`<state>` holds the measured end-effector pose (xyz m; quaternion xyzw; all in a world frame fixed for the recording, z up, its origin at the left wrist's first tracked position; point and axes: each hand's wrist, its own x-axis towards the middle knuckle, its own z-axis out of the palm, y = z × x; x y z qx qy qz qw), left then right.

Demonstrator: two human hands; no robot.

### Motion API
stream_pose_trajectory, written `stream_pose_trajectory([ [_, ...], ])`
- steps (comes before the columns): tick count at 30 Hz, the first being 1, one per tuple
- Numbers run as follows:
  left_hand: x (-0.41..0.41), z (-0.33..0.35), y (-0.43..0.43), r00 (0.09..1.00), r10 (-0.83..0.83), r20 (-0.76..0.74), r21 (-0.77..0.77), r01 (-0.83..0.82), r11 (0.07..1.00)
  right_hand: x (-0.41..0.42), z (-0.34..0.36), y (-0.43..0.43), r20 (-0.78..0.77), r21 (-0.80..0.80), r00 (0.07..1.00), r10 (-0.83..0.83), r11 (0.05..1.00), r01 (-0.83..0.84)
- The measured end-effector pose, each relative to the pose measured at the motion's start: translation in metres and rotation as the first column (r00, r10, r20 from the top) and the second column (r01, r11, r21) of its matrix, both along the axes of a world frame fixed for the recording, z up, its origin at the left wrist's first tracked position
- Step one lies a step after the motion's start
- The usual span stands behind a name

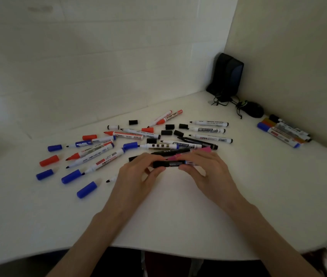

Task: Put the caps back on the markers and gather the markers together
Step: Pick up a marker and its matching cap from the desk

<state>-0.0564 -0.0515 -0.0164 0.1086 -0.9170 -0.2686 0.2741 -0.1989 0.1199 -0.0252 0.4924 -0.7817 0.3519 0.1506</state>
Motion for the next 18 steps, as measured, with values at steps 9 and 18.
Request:
stream_pose_trajectory([
  [9, -0.007, 0.002, 0.013, 0.996, -0.057, 0.067, -0.035, 0.06, 0.998, -0.069, 0.01, 0.055, 0.189, -0.036, 0.9, -0.392, 0.914, 0.405],
  [18, -0.03, 0.009, 0.033, 0.984, -0.179, 0.023, -0.1, 0.18, 0.979, -0.149, 0.005, 0.108, 0.152, 0.118, 0.655, -0.741, 0.671, 0.732],
])
